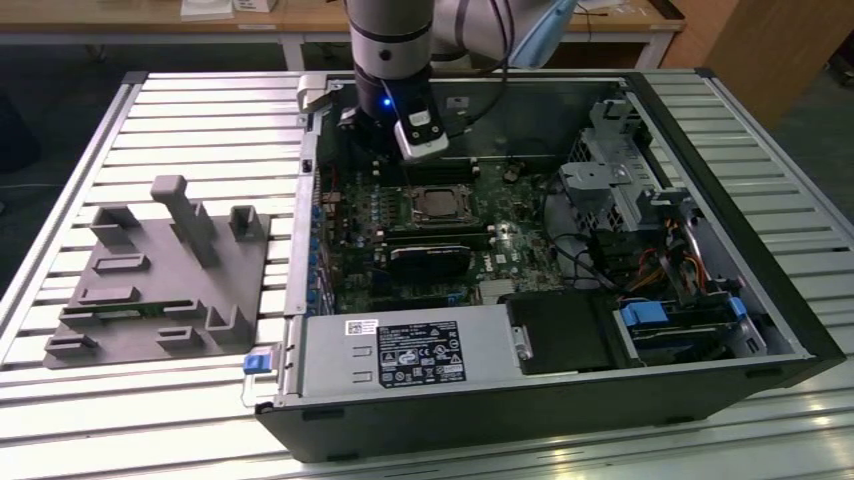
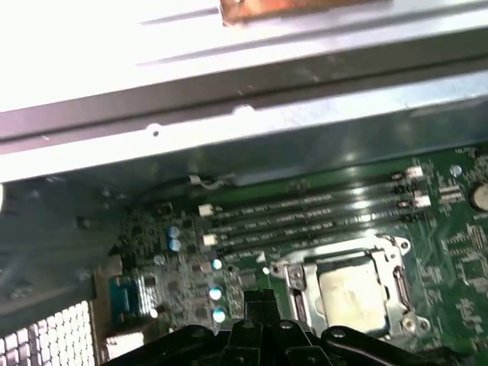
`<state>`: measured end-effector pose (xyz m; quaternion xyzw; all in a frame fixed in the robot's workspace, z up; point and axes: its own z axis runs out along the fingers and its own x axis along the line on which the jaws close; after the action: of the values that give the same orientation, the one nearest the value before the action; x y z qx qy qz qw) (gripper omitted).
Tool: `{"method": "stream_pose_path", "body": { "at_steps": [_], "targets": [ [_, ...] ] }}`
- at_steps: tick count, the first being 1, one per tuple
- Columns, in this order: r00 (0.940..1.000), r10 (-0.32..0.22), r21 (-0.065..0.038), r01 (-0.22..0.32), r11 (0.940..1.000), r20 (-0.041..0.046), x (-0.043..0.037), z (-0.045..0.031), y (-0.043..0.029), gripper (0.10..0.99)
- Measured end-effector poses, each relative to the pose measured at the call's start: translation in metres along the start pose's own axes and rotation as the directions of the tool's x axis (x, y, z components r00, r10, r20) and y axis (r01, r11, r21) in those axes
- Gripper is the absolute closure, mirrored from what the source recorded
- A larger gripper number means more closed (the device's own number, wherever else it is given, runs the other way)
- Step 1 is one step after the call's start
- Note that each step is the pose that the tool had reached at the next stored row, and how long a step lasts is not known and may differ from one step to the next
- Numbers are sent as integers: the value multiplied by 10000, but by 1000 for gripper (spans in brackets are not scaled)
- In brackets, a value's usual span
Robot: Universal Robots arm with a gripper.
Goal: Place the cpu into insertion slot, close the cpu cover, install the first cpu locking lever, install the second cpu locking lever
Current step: 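Install the first cpu locking lever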
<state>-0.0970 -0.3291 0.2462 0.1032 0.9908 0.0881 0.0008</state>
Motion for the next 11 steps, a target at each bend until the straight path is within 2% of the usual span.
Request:
{"method": "stream_pose_path", "body": {
  "at_steps": [6,11],
  "targets": [
    [9999,4,-549,-10,9985,-115,30,0,-9,980],
    [9998,5,-1040,-28,9946,-219,43,0,-14,980]
  ]
}}
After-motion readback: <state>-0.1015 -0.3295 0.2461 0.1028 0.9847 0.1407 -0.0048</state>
